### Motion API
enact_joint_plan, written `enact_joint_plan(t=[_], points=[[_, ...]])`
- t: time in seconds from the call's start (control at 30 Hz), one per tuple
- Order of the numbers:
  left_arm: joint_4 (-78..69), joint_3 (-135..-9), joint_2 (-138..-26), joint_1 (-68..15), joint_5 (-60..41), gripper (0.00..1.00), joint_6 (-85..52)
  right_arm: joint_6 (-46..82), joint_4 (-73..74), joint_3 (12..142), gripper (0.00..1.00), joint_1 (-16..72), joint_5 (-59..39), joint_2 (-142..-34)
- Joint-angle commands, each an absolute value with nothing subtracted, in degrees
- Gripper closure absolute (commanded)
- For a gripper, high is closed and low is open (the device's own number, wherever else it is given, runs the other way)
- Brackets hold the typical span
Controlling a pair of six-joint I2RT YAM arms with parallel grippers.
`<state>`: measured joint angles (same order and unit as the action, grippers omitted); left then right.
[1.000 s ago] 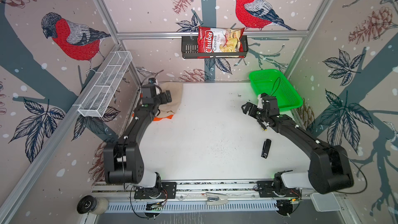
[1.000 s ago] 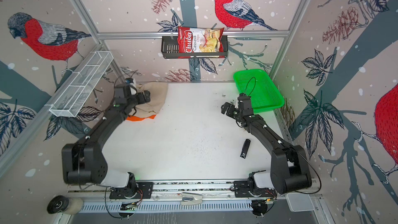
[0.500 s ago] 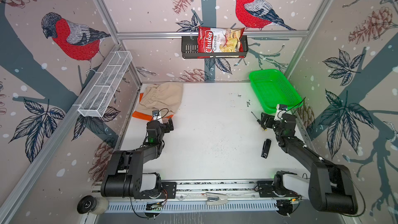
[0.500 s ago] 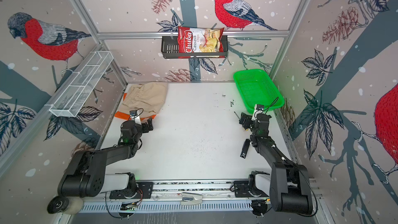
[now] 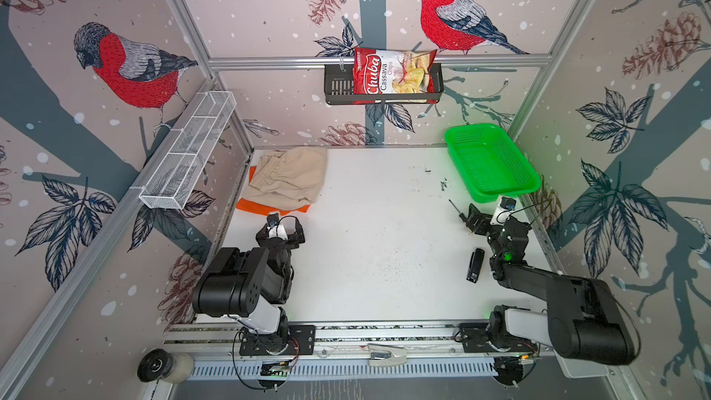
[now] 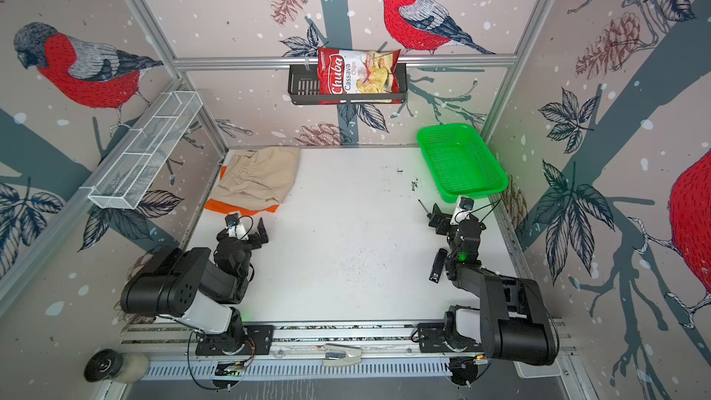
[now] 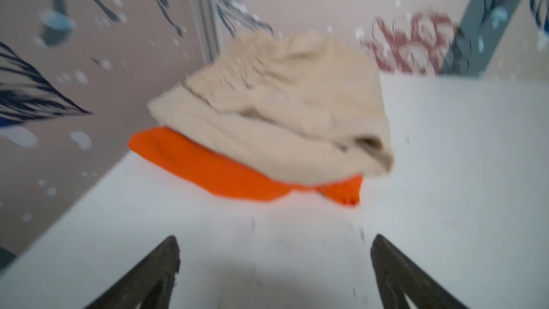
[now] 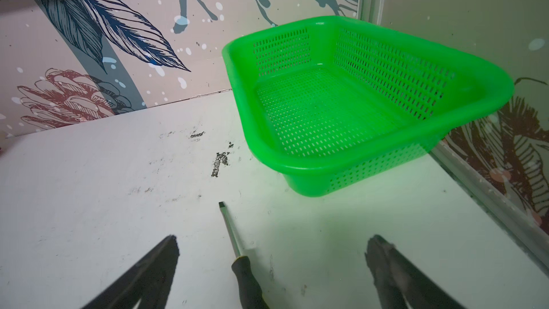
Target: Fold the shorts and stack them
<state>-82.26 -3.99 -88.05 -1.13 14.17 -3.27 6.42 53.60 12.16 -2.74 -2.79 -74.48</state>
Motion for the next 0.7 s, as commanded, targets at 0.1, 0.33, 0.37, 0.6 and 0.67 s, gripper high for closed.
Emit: enact_joint_plan(t=[0.1,0.33,0.37,0.6,0.67], points=[[-79.1,-10.3,-88.5,-1.2,15.9,0.01,-3.8,5.4,65.7,12.3,0.00,-2.9,-0.9,-79.8],[-78.4,-11.3,-89.0,-1.2,14.4,0.01,-2.5,4.1,67.6,14.0,0.00,-0.5,3.0,-85.8],[-78.5,-11.3,-89.0,-1.3,14.4,0.01,-2.5,4.0,67.8,14.0,0.00,-0.5,3.1,-85.8],[-78.5,-11.3,-89.0,-1.3,14.4,0.01,-2.5,4.1,66.4,14.4,0.00,-0.5,3.1,-85.6],[-78.5,-11.3,-89.0,-1.4,14.3,0.01,-2.5,4.1,66.4,14.4,0.00,-0.5,3.2,-85.6]])
